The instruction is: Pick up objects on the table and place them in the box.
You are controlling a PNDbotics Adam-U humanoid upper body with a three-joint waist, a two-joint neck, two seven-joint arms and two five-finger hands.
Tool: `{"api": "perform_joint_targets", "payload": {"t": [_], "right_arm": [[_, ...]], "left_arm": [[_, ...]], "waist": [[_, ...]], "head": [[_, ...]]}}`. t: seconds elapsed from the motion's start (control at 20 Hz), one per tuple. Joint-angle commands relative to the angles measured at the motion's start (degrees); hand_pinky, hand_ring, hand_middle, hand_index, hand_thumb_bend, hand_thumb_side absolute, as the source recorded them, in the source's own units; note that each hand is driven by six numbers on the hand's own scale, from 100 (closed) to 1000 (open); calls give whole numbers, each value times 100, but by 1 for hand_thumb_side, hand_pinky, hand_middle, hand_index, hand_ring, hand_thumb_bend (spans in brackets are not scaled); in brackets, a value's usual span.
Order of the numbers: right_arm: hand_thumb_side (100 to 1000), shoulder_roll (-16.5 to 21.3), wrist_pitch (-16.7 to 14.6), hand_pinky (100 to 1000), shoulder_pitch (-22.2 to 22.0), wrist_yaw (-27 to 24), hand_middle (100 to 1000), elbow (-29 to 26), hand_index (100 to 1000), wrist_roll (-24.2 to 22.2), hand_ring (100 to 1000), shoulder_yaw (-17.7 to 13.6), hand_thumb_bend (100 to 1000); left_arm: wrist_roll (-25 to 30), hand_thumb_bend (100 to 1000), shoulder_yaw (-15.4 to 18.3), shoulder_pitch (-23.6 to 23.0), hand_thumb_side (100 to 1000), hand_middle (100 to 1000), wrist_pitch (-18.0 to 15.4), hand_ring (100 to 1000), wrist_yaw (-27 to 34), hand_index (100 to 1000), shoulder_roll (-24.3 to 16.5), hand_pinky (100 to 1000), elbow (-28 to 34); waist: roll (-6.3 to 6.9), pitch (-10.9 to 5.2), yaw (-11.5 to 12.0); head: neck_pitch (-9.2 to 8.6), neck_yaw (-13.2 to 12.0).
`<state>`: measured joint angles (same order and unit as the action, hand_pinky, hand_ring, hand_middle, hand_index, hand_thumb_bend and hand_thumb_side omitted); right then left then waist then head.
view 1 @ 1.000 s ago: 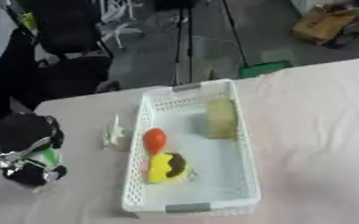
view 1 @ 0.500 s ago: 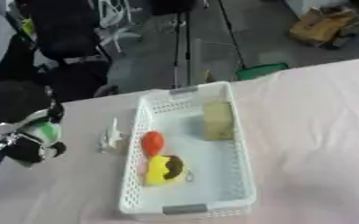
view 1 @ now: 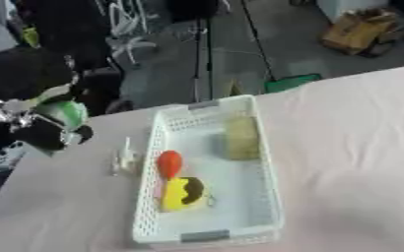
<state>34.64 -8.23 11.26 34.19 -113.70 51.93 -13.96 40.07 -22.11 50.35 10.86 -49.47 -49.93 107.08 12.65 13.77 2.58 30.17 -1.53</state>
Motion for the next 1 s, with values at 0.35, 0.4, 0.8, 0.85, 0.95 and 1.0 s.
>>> {"api": "perform_joint_targets", "payload": {"t": [0.35, 0.4, 0.8, 0.85, 0.95, 1.0], "right_arm": [[1000, 207, -90, 851, 201, -117, 828, -89, 791, -77, 933, 125, 100], [1000, 209, -99, 851, 217, -128, 828, -89, 791, -91, 933, 138, 100], [1000, 168, -160, 851, 365, -218, 828, -89, 791, -183, 933, 212, 100], [1000, 162, -165, 851, 384, -228, 828, -89, 791, -188, 933, 217, 100], [1000, 151, -176, 851, 418, -245, 828, -89, 790, -199, 934, 228, 100], [1000, 145, -182, 851, 431, -252, 828, -89, 790, -205, 934, 234, 100]], "left_arm": [[3, 459, 72, 814, 266, 388, -49, 298, 294, 453, 594, 100, -1080], [-15, 458, 84, 890, 265, 388, -64, 297, 332, 453, 661, 100, -1235], [-272, 448, 144, 1326, 284, 383, -241, 289, 100, 453, 1170, 100, -2399], [-308, 448, 152, 1358, 284, 383, -244, 289, 111, 453, 1239, 100, -2536], [-367, 451, 142, 1420, 286, 383, -273, 288, 125, 452, 1351, 100, -2785], [-390, 451, 134, 1451, 288, 383, -302, 288, 119, 452, 1397, 100, -2903]], "waist": [[14, -185, -204], [21, -188, -228], [30, -167, -386], [30, -163, -412], [30, -152, -459], [30, -148, -478]], "head": [[57, -219], [68, -242], [45, -374], [36, -389], [30, -427], [30, -443]]}}
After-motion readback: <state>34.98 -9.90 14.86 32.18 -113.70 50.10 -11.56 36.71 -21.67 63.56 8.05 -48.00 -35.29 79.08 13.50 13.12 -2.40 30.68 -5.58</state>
